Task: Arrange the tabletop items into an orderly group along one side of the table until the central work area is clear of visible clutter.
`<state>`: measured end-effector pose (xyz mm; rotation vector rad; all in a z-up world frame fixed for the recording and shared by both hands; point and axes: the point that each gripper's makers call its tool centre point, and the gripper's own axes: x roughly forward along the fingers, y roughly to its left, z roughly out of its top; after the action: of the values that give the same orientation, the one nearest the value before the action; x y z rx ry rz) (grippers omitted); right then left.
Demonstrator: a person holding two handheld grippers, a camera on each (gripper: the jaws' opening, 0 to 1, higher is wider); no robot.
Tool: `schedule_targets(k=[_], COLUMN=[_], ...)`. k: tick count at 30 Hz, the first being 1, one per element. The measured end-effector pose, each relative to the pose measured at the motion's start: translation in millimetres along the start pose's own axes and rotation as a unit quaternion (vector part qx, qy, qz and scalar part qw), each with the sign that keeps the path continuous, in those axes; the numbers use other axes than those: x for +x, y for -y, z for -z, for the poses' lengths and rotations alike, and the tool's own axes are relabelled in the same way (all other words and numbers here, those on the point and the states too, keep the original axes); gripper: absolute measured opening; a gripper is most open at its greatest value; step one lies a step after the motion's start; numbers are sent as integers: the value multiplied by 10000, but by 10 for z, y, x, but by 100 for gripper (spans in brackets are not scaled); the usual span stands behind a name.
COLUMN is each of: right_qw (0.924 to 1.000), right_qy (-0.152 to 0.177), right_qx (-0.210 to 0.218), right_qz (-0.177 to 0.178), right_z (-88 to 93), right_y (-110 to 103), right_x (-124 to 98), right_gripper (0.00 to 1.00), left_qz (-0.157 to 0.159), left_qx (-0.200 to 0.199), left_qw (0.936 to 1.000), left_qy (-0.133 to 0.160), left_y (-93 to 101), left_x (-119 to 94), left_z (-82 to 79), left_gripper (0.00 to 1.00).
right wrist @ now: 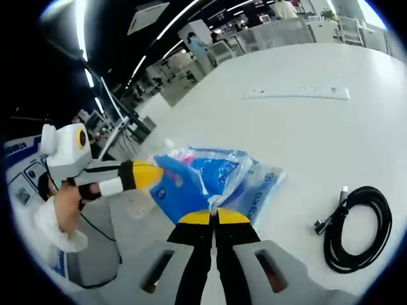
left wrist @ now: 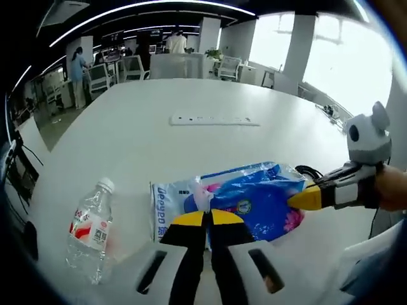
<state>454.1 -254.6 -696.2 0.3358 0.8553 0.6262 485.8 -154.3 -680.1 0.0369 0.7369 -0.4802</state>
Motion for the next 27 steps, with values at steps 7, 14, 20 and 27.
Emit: schedule_targets(k=[7,14,20,27], right_qw=[9990,9966,9954,9909], right_qy=[278,694,859,1323], right_qx=[324,432,415,232], right_qz=[-110,-94,-76,123], right_z=[-172,-434,-654,-1203], right_y=[-4,92,288,515], right_x=[-286,-580,-852,-1300], right_gripper=[0,0,0,0], left_qz=[156,355,729,1046], left_qx=[189,505,294,654], left_qw=[9997,9979,9967,9910], left_qy=[82,218,214,521], left_y=[197,441,687,1060], left_x=[-102,-151,-60,-8], left_z=[-211,-544,-848,-1421], left_gripper=[0,0,0,0])
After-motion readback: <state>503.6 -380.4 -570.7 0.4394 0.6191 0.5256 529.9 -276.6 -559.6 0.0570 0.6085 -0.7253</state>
